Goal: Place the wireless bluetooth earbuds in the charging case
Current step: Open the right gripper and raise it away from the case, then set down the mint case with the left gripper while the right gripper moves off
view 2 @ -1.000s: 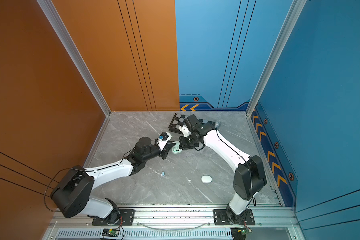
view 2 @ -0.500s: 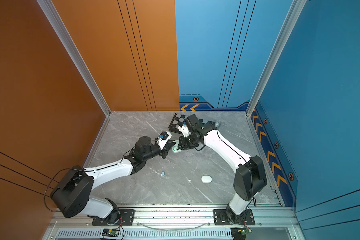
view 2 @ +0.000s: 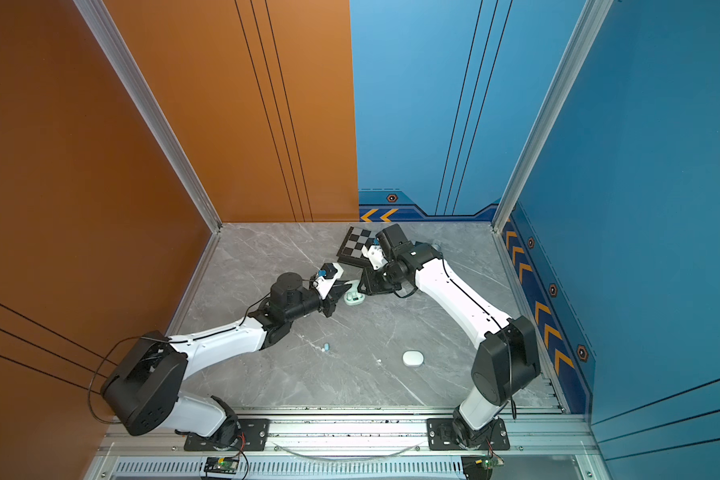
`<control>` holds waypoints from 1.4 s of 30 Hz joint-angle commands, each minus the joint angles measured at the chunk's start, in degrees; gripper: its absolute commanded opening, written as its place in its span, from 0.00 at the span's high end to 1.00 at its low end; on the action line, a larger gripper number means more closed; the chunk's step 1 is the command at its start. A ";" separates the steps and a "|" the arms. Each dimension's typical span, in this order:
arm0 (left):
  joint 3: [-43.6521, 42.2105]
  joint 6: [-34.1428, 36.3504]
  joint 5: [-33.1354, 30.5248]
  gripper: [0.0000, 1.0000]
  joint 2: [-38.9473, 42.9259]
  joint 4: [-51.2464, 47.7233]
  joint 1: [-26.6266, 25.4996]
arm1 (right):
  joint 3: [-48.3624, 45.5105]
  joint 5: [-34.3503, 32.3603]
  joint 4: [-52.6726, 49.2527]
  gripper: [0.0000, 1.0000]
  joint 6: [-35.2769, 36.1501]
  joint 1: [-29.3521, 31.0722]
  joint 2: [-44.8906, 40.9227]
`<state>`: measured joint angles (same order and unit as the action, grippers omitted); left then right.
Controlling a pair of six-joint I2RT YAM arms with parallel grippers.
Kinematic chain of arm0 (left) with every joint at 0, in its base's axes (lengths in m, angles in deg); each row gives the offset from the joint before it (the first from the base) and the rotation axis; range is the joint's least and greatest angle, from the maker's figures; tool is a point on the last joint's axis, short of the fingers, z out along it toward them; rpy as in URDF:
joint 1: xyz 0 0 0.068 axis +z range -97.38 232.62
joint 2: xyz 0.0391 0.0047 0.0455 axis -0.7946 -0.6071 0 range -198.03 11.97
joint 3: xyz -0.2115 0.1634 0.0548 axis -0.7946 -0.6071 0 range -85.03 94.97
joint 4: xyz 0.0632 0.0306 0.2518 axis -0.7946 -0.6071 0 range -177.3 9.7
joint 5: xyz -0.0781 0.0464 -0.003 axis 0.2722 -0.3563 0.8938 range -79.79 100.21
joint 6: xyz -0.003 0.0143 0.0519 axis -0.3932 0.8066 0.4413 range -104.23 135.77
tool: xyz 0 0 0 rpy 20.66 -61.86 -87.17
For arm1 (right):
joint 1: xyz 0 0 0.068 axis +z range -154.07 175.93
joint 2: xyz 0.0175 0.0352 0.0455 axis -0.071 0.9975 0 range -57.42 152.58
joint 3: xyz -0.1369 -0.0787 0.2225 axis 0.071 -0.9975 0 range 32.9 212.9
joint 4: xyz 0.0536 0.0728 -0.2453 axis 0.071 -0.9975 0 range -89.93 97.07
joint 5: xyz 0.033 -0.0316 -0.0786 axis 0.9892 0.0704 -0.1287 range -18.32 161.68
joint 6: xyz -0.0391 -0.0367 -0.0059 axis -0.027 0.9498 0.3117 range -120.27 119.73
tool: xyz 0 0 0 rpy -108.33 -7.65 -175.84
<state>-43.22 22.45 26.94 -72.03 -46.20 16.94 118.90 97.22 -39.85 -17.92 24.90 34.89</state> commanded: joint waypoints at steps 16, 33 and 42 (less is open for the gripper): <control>0.39 11.30 -7.97 1.00 -13.82 7.38 -12.56 | -17.99 -15.05 0.80 0.69 -27.98 -18.43 -12.24; 1.64 6.14 -10.07 1.00 -24.17 10.70 -15.33 | -21.84 -14.11 -0.12 0.68 -23.09 -19.92 -12.33; -0.27 3.97 -8.97 0.77 -21.22 11.68 -14.04 | -21.13 -14.49 -0.15 0.67 -21.79 -19.38 -12.33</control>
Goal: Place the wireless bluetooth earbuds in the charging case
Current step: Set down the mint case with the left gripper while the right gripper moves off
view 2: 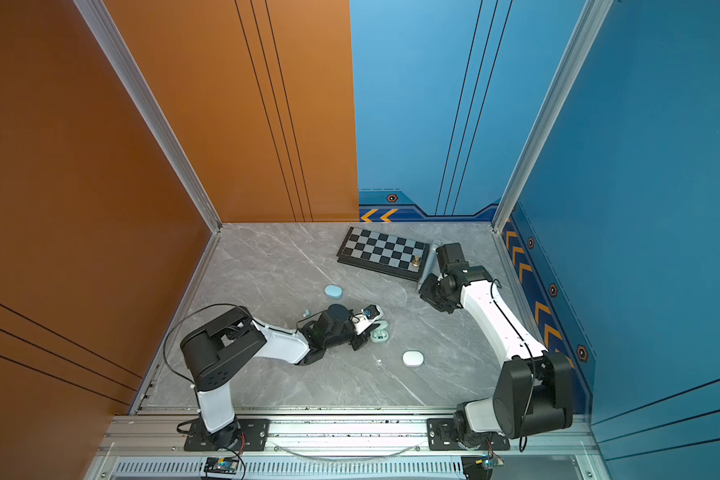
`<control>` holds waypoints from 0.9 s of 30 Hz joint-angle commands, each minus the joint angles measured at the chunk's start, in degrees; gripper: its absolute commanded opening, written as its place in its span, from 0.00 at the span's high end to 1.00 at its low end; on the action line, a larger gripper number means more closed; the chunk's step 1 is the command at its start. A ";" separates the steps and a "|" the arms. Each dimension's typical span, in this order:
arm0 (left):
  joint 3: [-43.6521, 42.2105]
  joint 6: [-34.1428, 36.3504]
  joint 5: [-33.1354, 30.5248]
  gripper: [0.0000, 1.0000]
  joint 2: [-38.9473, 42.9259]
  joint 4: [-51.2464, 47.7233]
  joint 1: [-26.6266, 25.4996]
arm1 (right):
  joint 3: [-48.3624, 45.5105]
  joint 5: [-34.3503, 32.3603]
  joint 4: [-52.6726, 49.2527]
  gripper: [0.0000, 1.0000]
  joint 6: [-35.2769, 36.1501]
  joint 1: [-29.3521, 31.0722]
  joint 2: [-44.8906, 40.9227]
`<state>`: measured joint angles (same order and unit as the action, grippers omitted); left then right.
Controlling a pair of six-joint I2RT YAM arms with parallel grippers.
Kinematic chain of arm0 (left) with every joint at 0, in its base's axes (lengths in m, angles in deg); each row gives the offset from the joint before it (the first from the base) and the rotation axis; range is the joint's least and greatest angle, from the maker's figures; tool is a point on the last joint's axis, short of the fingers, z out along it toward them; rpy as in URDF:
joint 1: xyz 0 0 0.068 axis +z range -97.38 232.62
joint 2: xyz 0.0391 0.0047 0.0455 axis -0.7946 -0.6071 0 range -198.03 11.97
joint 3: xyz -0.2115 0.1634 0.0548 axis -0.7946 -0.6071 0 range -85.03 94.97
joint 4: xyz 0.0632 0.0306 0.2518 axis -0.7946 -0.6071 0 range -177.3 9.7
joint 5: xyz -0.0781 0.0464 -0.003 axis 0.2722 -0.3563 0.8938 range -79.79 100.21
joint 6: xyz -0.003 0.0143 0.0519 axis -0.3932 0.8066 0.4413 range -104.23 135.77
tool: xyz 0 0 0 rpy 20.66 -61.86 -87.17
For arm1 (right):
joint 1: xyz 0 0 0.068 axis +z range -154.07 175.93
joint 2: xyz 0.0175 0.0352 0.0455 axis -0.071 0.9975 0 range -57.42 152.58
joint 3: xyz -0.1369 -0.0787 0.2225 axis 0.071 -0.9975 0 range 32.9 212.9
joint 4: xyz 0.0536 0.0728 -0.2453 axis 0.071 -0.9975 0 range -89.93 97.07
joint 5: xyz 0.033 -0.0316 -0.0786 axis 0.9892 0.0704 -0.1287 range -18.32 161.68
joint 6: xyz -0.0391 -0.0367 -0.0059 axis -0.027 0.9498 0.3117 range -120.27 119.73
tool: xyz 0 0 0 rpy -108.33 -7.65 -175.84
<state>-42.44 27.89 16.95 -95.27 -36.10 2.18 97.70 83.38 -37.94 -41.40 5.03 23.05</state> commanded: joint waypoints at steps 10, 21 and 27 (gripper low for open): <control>-5.26 -6.24 0.29 0.61 12.88 1.40 5.94 | 4.93 -8.61 -3.95 0.63 7.70 7.36 3.88; -10.56 -6.87 -0.27 0.24 38.44 -16.15 16.04 | 13.47 -15.13 -4.83 0.52 18.03 19.55 16.86; -10.54 -11.76 -2.93 0.22 47.66 -27.01 21.04 | 14.47 -13.00 -5.86 0.52 21.39 22.59 19.93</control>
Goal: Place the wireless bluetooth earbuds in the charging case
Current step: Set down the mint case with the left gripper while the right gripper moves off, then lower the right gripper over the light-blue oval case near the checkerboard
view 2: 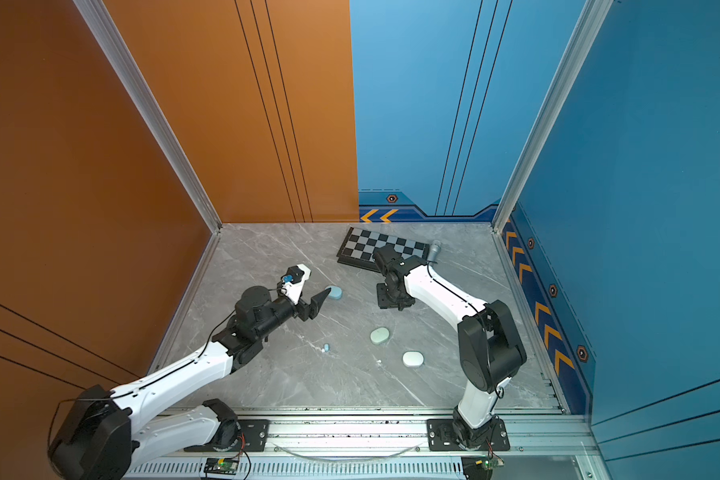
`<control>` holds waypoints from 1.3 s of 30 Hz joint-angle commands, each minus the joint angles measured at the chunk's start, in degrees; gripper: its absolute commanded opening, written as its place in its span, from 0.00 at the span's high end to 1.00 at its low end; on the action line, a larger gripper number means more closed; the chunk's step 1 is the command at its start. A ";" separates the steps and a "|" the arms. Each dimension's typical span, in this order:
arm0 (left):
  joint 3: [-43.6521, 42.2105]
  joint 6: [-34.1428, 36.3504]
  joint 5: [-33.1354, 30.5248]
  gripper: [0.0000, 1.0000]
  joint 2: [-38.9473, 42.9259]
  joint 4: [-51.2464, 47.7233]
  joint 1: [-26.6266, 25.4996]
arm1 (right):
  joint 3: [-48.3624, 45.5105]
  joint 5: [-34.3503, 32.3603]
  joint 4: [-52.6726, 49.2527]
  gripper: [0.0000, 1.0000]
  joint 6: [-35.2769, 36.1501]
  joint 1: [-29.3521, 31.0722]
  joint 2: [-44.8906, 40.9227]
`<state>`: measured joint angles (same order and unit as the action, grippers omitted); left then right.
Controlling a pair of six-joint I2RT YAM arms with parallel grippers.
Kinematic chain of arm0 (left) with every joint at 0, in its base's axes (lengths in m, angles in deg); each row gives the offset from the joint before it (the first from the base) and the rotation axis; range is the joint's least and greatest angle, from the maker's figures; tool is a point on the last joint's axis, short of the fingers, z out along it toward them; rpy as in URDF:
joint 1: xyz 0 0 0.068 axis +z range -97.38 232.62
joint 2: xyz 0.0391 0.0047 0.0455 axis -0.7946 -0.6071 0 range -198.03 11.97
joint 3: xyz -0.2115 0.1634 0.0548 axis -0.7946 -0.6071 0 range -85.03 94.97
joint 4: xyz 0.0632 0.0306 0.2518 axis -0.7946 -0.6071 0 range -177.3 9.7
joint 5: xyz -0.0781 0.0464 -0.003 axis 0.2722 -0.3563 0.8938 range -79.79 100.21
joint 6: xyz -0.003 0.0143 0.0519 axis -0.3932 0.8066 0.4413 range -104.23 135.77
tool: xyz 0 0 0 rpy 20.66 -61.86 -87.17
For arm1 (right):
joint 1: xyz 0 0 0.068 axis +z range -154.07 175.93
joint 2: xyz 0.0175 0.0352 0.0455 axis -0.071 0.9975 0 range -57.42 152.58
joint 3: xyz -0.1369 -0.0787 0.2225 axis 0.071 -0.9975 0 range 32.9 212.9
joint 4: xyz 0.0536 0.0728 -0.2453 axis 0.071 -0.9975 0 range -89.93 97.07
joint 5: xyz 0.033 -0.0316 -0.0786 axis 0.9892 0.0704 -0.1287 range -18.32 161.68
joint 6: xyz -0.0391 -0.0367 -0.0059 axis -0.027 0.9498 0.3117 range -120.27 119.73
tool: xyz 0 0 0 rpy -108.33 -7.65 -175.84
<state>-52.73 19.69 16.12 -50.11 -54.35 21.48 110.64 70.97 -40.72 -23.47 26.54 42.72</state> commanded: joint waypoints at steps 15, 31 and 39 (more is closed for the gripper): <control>-1.49 -12.74 6.95 0.02 14.78 -20.47 13.77 | 7.91 14.61 17.30 0.53 36.66 4.79 3.46; -2.48 -21.30 -2.95 0.02 25.07 -32.56 15.58 | 33.26 16.51 13.08 0.28 39.84 4.46 28.22; -0.65 -20.71 -2.23 0.02 22.84 -33.22 15.67 | 36.16 18.71 12.99 0.26 39.50 5.62 33.50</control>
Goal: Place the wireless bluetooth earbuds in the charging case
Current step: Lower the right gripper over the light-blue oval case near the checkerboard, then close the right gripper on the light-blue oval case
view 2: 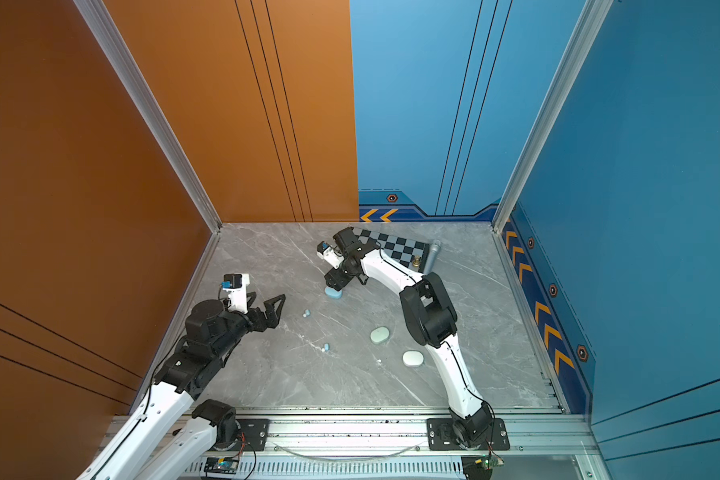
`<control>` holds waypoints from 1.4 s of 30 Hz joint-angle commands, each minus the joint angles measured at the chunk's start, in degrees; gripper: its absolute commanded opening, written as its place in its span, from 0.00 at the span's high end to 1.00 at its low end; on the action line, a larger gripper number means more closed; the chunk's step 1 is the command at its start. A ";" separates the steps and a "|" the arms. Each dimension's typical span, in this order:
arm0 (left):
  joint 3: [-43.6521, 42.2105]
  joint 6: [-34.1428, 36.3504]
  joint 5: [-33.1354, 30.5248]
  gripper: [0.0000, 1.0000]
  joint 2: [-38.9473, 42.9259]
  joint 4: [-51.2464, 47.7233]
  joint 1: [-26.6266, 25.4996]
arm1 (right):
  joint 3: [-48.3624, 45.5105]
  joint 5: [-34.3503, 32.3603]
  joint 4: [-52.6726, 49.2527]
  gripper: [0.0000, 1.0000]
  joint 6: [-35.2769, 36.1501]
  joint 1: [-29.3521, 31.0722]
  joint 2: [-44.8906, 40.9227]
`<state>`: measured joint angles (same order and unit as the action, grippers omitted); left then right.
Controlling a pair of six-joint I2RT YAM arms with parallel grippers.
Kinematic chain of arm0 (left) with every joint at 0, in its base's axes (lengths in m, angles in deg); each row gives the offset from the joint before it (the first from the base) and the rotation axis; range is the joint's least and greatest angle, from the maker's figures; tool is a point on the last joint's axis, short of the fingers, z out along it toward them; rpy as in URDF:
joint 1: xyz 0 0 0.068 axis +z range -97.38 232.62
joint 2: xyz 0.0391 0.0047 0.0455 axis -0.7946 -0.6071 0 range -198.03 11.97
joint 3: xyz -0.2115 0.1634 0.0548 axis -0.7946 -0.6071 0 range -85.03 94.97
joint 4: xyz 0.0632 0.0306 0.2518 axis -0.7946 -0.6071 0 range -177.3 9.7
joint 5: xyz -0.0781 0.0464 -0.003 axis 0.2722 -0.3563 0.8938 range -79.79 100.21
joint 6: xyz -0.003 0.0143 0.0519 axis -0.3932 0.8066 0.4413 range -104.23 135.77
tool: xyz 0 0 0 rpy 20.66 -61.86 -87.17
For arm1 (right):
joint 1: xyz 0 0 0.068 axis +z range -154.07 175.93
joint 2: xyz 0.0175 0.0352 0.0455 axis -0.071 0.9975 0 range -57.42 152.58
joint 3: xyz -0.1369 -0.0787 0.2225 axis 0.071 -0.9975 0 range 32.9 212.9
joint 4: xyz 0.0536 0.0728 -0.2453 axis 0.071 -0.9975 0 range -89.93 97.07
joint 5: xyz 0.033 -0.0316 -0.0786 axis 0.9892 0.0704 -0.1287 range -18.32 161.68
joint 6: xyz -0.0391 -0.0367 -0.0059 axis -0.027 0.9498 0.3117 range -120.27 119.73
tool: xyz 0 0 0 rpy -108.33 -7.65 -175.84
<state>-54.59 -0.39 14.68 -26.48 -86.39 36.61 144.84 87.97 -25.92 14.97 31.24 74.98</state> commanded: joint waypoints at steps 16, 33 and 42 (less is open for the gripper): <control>0.59 -0.01 0.86 0.02 -0.40 -1.30 0.90 | 1.97 -8.66 -1.81 0.39 0.53 4.50 4.94; 0.50 -0.40 1.17 0.02 -1.84 0.42 1.16 | 0.65 -12.74 -1.62 0.54 -4.08 4.50 4.78; 0.05 -2.40 -1.29 0.06 -2.26 2.62 1.18 | 6.28 -13.31 -6.19 0.63 -14.37 5.66 4.67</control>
<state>-54.59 -1.77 14.66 -28.58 -86.00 37.26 147.34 75.86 -28.09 6.64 36.99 79.11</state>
